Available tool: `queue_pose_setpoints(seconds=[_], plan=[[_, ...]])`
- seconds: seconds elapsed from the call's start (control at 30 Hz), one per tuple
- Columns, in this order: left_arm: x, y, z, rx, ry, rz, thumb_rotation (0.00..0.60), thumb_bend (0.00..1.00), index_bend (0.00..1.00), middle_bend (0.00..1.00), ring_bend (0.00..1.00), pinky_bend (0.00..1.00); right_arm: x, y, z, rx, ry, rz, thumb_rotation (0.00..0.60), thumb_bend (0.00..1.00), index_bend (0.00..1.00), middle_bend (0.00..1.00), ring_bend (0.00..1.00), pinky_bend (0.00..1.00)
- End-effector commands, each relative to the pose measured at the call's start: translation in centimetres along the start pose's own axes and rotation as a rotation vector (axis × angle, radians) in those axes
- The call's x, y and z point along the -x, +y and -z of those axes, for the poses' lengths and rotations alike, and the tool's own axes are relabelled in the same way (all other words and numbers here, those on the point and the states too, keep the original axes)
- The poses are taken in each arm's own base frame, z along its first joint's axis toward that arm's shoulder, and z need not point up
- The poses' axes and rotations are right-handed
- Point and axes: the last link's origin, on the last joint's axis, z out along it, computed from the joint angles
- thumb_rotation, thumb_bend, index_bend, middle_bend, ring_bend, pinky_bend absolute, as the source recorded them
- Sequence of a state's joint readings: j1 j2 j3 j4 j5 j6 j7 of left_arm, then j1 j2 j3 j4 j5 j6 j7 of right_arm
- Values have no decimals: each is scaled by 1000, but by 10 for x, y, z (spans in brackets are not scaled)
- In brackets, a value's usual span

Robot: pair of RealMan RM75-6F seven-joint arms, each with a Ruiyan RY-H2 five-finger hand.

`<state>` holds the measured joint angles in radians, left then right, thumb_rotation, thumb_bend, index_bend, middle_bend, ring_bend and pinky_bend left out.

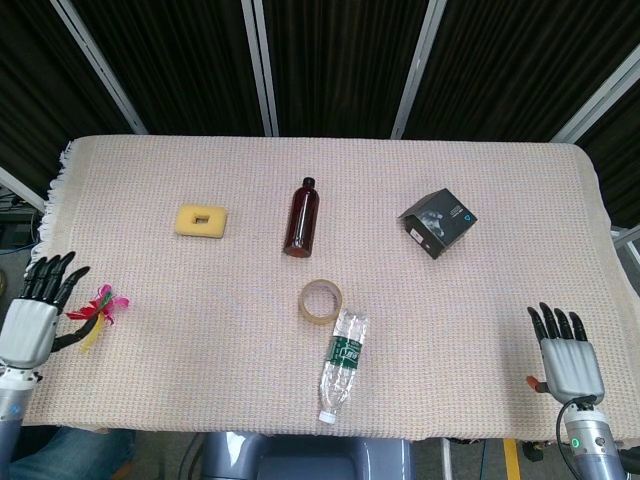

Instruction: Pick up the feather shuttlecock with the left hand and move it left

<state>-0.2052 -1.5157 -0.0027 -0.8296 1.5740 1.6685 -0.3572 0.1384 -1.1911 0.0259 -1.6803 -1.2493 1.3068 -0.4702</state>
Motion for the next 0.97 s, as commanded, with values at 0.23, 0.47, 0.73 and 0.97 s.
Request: queue_pose_setpoints(seconds=[0.23,0.47,0.73,0.97], plan=[[-25,-36,32,-125,85,-105,600,236,153,0,0,0,-3,-1,7,4,22,-12,600,70,0,0,0,0],[-36,-46,60,-180,70,-3,600,236,154,0,0,0,-1,-3,12,0,30,-6,600,69,0,0,0,0],[-42,6,95,-231,-99,-18,600,237,146,0,0,0,-6,-6,8,-40,28,-20,600,70,0,0,0,0],[-34,38,101,-233,-37,-143,600,237,139,0,0,0,-14,-4,12,-87,47,-41,600,69,0,0,0,0]])
